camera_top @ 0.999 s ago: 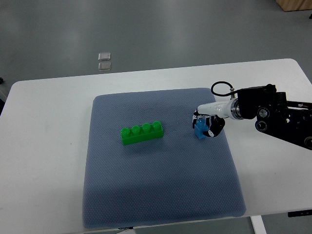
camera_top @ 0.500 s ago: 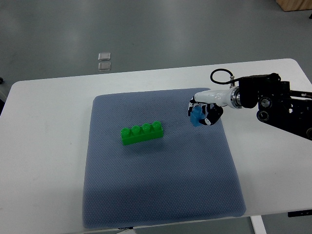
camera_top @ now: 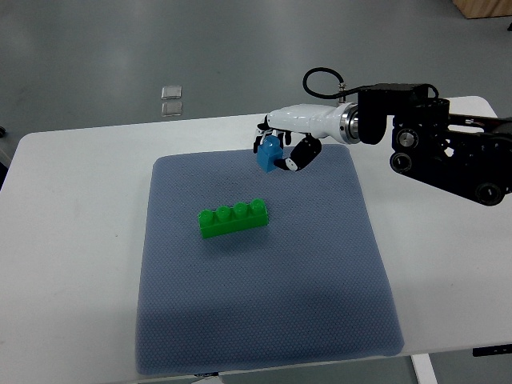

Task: Stack blue block on green block with right hand
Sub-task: 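Lift the blue block and carry it over the green block, then lower the blue block onto the green block's studs and press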

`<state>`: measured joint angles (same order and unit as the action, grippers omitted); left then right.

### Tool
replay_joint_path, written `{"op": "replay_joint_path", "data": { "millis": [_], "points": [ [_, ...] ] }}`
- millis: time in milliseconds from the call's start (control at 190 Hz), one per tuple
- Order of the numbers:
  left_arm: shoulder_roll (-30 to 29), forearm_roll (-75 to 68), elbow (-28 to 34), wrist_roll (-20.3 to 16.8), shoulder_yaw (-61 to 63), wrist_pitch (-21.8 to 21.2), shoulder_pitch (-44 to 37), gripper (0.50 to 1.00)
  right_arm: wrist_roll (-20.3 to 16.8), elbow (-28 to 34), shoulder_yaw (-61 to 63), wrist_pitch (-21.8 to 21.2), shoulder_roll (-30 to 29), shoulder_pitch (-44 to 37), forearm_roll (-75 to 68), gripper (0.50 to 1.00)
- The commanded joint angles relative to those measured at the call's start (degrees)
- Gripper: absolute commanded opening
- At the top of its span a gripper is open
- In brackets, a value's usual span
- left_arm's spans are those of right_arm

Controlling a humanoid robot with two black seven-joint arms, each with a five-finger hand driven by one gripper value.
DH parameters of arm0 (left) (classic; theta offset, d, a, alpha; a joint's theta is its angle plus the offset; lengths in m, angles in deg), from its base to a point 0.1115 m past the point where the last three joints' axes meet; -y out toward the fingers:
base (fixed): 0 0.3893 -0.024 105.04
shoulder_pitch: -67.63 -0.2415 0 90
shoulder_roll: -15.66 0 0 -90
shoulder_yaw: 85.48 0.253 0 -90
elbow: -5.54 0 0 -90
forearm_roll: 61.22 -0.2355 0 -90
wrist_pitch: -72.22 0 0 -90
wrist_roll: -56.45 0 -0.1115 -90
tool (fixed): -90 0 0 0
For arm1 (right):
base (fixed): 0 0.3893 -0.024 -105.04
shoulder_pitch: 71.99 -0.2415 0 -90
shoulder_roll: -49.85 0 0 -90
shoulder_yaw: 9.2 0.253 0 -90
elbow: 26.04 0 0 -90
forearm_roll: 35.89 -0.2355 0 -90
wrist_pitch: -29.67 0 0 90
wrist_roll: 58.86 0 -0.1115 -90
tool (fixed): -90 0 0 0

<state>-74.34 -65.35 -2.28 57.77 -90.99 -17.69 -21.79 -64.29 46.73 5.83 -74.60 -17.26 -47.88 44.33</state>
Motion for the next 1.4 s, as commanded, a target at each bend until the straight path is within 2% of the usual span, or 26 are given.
{"op": "replay_joint_path", "data": {
  "millis": [0, 458, 1394],
  "points": [
    [0.0, 0.0, 0.0, 0.0, 0.0, 0.0, 0.0, 1.0, 0.2, 0.0, -0.7, 0.4, -1.8, 1.5, 0.7, 0.549],
    [0.0, 0.0, 0.0, 0.0, 0.0, 0.0, 0.0, 1.0, 0.2, -2.3, -1.5, 2.5, -8.2, 4.4, 4.6, 0.549],
    [0.0, 0.0, 0.0, 0.0, 0.0, 0.0, 0.0, 1.0, 0.3, -4.7, -2.3, 3.8, -10.3, 5.5, 6.4, 0.549]
  ]
}}
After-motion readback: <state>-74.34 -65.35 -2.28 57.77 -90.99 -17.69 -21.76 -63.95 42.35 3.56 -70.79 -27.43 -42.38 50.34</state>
